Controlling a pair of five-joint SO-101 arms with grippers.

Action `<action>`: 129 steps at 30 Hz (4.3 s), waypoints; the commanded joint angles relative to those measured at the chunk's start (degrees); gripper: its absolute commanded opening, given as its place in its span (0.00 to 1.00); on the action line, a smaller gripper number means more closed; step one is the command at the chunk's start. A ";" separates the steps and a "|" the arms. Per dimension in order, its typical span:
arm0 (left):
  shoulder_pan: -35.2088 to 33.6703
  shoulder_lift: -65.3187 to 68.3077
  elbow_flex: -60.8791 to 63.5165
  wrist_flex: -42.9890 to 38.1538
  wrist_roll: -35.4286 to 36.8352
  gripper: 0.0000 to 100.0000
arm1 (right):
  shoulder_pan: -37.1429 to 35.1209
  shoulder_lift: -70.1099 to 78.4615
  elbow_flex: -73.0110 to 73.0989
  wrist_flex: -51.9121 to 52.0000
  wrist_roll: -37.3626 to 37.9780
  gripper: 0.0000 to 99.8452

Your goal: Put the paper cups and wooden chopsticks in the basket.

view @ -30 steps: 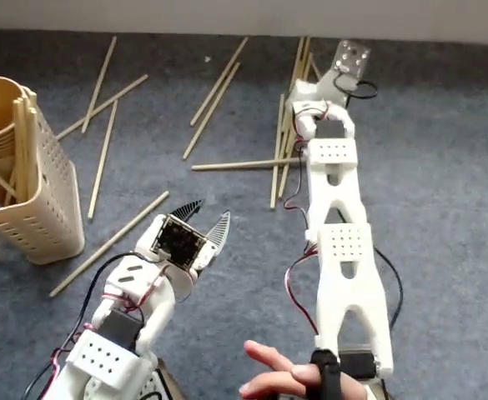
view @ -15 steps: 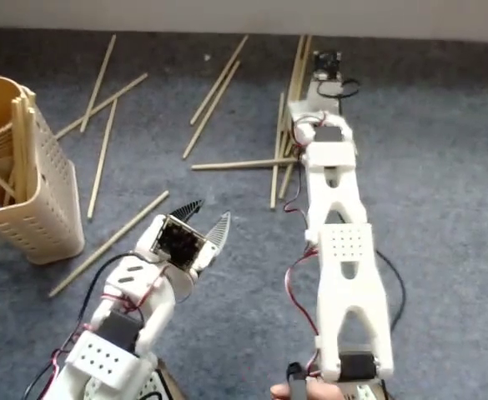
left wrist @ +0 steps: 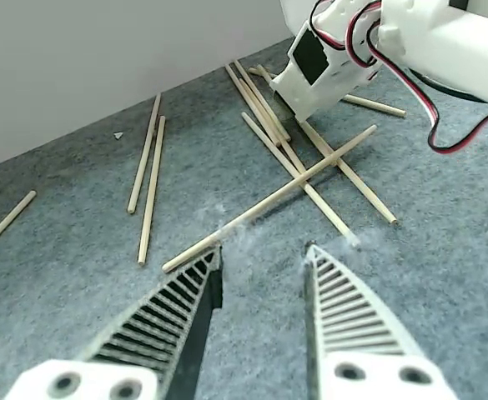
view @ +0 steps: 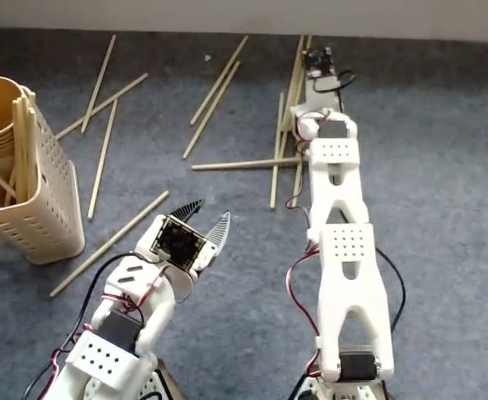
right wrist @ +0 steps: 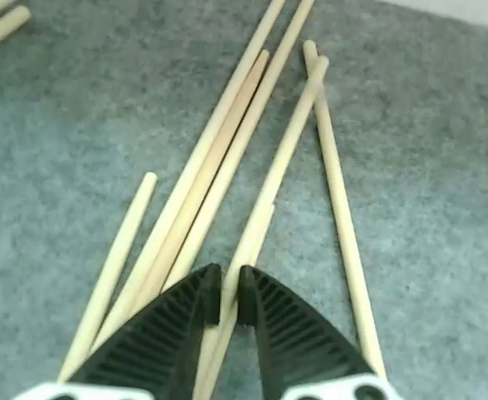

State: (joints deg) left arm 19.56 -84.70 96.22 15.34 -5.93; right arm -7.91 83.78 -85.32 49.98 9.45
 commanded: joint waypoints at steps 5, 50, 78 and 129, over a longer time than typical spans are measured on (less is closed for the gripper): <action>0.75 -0.13 0.22 -0.70 0.18 0.18 | 0.75 -1.63 -8.66 18.95 -2.11 0.00; 0.66 -0.31 0.31 -0.70 0.18 0.18 | -19.38 -52.18 46.46 51.12 8.44 0.01; -13.93 9.98 -40.66 27.08 0.26 0.18 | 2.59 -128.31 75.38 50.42 7.56 0.00; -17.80 173.93 -190.64 44.92 -2.55 0.02 | 13.05 -188.79 183.87 7.78 11.16 0.01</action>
State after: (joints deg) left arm 3.47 89.36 -92.00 58.95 -8.13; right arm 5.63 -104.62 95.16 59.21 20.88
